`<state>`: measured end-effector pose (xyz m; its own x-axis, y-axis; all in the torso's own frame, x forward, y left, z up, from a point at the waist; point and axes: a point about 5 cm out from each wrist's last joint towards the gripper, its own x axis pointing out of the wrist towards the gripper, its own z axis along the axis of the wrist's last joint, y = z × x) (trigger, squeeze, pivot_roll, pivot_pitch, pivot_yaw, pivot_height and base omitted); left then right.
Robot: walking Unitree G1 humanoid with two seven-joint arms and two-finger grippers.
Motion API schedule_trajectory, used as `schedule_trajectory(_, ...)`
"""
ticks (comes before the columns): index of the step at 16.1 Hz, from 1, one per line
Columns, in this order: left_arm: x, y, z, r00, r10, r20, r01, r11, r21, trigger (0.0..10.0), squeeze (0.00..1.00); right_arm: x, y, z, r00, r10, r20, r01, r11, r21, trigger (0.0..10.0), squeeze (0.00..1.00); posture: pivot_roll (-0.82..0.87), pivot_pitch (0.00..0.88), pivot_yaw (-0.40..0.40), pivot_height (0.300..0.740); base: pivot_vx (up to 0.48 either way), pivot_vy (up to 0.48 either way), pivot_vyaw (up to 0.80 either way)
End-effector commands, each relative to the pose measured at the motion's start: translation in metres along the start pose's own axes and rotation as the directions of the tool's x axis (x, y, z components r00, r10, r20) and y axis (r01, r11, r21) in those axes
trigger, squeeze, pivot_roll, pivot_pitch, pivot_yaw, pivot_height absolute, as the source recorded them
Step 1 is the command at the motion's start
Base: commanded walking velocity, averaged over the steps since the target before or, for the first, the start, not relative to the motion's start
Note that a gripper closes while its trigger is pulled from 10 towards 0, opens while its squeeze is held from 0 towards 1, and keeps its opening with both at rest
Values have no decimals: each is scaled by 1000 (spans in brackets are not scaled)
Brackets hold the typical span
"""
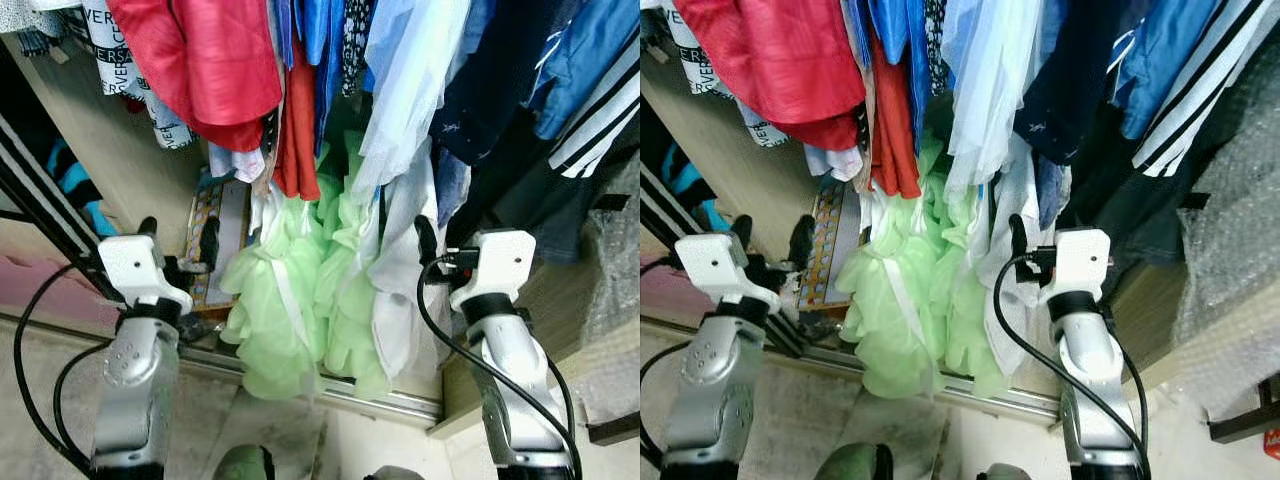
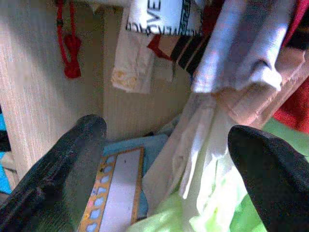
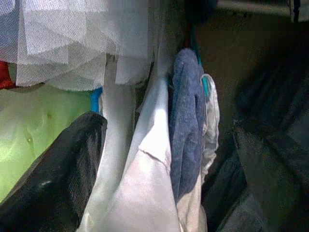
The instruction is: Clean up the room
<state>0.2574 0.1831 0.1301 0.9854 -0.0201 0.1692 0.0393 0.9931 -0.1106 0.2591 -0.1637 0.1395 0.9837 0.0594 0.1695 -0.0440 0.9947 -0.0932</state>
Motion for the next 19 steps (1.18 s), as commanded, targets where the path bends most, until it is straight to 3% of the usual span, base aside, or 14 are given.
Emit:
schedule_trajectory(1, 1, 4, 2, 1000, 7, 9, -7, 1000, 9, 10000, 0, 1, -4, 0, 1000, -8, 4, 8, 1000, -3, 10000, 0, -29, 0, -8, 740, 0, 0, 0)
schedule_trajectory(7, 5, 5, -8, 999, 35, -1, -35, 999, 5, 10000, 0, 10, 1, -9, 996, 80, -36, -78, 996, 50, 10000, 0, -26, 0, -19, 740, 0, 0, 0)
schedule_trajectory(19, 5, 12, -27, 996, 45, -72, -42, 998, 46, 10000, 0, 12, -5, -24, 993, 24, -113, -13, 995, 97, 10000, 0, -23, 0, -8, 740, 0, 0, 0)
